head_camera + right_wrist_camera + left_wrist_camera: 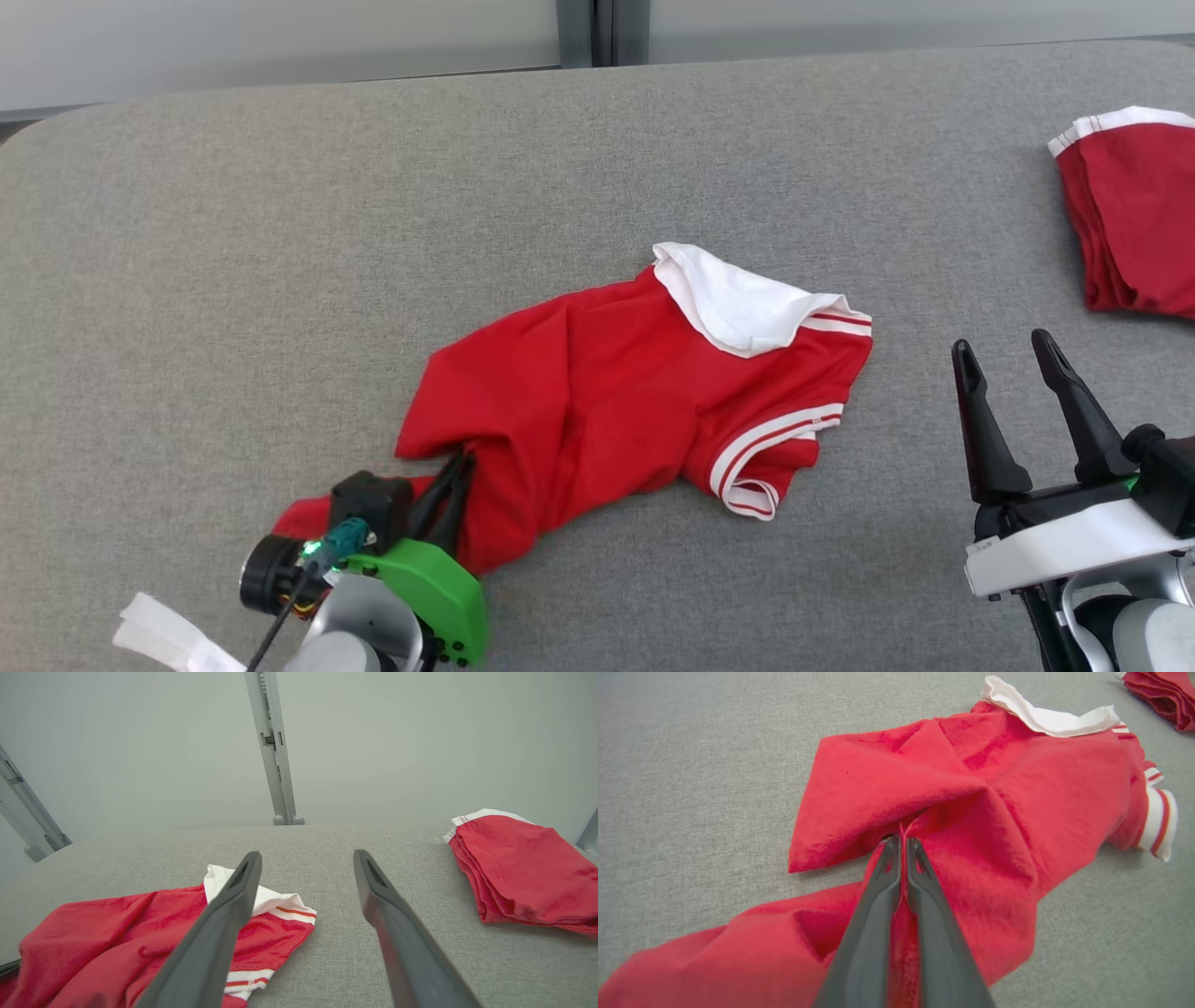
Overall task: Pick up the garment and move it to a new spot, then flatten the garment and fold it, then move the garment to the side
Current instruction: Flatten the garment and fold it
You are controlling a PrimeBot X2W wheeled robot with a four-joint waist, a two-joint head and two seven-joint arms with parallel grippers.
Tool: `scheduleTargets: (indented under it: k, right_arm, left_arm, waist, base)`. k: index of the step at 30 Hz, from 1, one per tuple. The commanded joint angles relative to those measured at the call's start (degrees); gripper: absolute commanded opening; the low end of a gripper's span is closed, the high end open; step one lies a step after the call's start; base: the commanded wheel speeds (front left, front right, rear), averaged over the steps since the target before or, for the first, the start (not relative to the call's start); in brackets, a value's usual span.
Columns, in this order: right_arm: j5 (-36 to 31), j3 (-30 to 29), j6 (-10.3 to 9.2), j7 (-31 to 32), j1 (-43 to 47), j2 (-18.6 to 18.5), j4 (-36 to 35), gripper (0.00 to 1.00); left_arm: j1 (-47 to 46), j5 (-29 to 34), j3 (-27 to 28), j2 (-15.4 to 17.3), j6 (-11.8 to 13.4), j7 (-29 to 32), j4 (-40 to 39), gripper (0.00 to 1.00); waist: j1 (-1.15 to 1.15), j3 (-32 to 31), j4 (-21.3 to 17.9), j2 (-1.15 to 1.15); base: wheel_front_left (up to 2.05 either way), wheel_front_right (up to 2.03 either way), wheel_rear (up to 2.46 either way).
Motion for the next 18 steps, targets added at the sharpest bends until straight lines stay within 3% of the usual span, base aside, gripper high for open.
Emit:
scheduleTargets:
  k: [1, 11, 14, 18]
  right_arm:
    - [0.29, -0.01, -0.09, -0.44, -0.53, -0.01, 0.18, 1.00]
    - [0.69, -0.49, -0.09, -0.66, -0.28, 0.47, 0.89, 1.00]
    - [0.93, -0.42, -0.09, -0.64, -0.35, 0.52, 1.03, 1.00]
    - [1.16, -0.19, -0.09, -0.40, -0.53, 0.50, 1.23, 1.00]
  left_arm:
    - [-0.99, 0.01, 0.88, 0.47, 0.63, -1.15, 0.35, 0.00]
    - [-4.56, 2.64, 8.75, 4.60, 6.70, -9.41, -5.57, 0.00]
    - [-5.05, 4.52, 6.82, 5.00, 6.07, -9.60, -9.14, 0.00]
    - [-5.24, 6.11, 0.54, 3.40, 3.16, -6.92, -11.73, 0.00]
  waist:
    - [0.00, 0.16, -0.08, 0.00]
    - [0.00, 0.31, 0.23, 0.00]
    - [0.00, 0.29, 0.46, 0.00]
    - [0.00, 0.30, 0.56, 0.00]
  base:
    - [0.00, 0.00, 0.00]
    - [0.00, 0.00, 0.00]
    - [0.00, 0.00, 0.00]
    - [0.00, 0.00, 0.00]
